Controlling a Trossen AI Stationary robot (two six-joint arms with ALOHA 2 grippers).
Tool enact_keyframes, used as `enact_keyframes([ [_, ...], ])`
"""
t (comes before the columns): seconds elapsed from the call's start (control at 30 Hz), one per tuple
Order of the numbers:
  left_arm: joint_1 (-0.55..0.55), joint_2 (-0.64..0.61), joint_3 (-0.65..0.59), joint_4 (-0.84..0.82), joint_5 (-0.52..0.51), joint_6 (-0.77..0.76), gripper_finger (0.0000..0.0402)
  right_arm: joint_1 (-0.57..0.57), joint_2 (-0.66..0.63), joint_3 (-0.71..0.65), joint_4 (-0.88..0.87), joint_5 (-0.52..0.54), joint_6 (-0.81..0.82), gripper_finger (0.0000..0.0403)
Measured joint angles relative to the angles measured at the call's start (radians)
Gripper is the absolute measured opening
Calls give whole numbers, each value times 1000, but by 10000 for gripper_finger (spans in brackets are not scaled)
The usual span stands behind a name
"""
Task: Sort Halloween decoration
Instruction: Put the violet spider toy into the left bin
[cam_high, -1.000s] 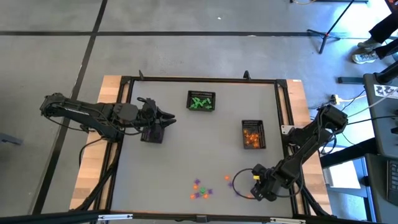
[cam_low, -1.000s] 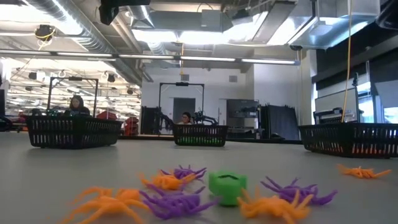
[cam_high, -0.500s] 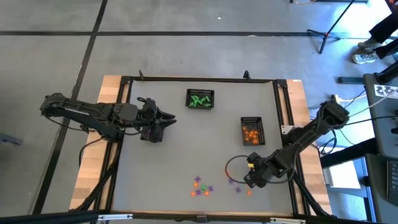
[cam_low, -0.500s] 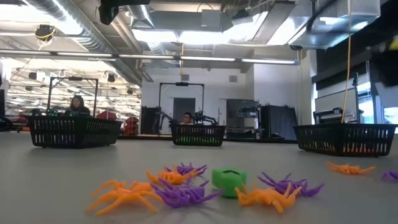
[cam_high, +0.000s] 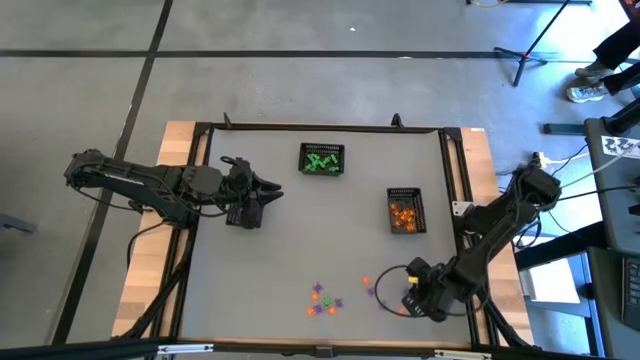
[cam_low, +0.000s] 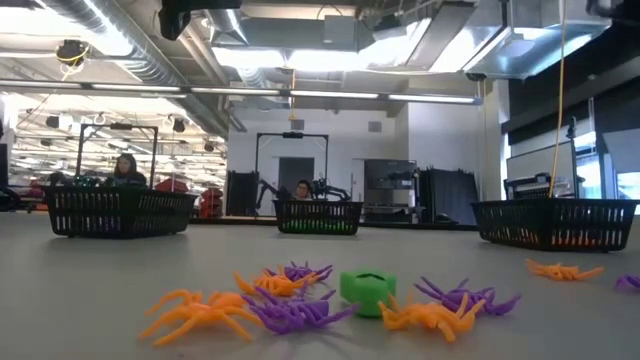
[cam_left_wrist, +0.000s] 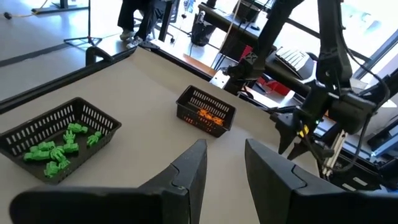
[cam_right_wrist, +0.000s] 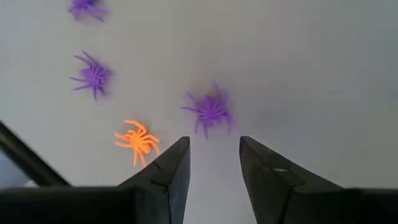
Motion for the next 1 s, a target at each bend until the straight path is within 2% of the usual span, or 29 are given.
enact_keyframes([
  [0.17,0,0,0,0,0,7,102,-14,78,2,42,7,-2,138],
  [0.33,0,0,0,-4,-1,-8,102,-26,99,5,47,-6,-2,134],
  [0.47,0,0,0,-5,-2,-9,102,-26,96,3,47,1,-4,99],
  [0.67,0,0,0,-5,-15,-9,102,-27,97,2,91,1,-5,12],
  [1.0,0,0,0,-7,-17,-9,102,-28,61,2,120,47,-3,6],
])
